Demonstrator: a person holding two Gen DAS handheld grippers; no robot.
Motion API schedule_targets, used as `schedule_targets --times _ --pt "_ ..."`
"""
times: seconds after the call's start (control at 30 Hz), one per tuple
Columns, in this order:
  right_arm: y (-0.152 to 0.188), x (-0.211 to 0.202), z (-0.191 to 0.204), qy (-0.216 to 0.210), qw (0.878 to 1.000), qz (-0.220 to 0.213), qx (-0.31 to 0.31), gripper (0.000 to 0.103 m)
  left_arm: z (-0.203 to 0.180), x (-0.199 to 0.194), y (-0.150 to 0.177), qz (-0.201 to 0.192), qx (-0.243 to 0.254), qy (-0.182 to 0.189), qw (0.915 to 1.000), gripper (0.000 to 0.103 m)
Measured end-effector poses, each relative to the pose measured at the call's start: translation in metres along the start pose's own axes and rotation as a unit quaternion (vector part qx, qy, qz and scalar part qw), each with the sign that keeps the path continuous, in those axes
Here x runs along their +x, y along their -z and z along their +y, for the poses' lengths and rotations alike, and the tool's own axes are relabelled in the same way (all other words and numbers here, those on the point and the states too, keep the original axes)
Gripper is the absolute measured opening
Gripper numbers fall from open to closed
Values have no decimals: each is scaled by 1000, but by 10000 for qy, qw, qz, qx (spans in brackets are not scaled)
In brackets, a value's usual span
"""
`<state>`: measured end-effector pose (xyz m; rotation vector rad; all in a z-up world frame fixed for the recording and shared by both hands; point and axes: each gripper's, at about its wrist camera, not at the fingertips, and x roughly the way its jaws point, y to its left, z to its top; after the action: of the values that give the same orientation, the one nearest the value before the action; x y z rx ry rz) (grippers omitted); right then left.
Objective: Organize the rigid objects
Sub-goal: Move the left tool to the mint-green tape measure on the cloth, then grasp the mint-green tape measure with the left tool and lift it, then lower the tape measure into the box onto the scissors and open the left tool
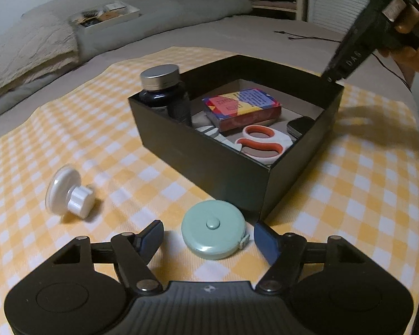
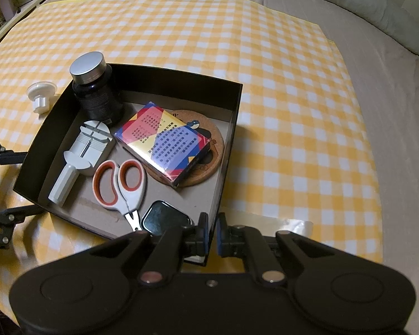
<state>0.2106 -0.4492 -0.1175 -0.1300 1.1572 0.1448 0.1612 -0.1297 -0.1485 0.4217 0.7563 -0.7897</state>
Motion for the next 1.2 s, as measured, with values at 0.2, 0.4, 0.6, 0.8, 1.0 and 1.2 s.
schedule_targets --times 0.2,0.4,0.6,0.8,1.0,1.2 --pt "1 0 0 21 10000 -2 3 6 -1 4 -4 -13 370 170 9992 53" --pt "1 -1 1 44 10000 1 -11 6 -1 -1 -2 60 356 247 9990 52" --pt "1 -1 2 51 10000 10 -14 6 13 -8 2 270 17 -19 9996 51" --pt "1 -1 3 57 10000 10 -23 6 24 -11 -1 210 -388 -243 9987 51" --pt "2 -1 3 60 10000 11 -24 6 32 -26 -24 -248 -709 -362 9965 51" --pt "1 -1 4 58 10000 18 -34 6 24 -44 -57 -752 -724 -253 9942 51"
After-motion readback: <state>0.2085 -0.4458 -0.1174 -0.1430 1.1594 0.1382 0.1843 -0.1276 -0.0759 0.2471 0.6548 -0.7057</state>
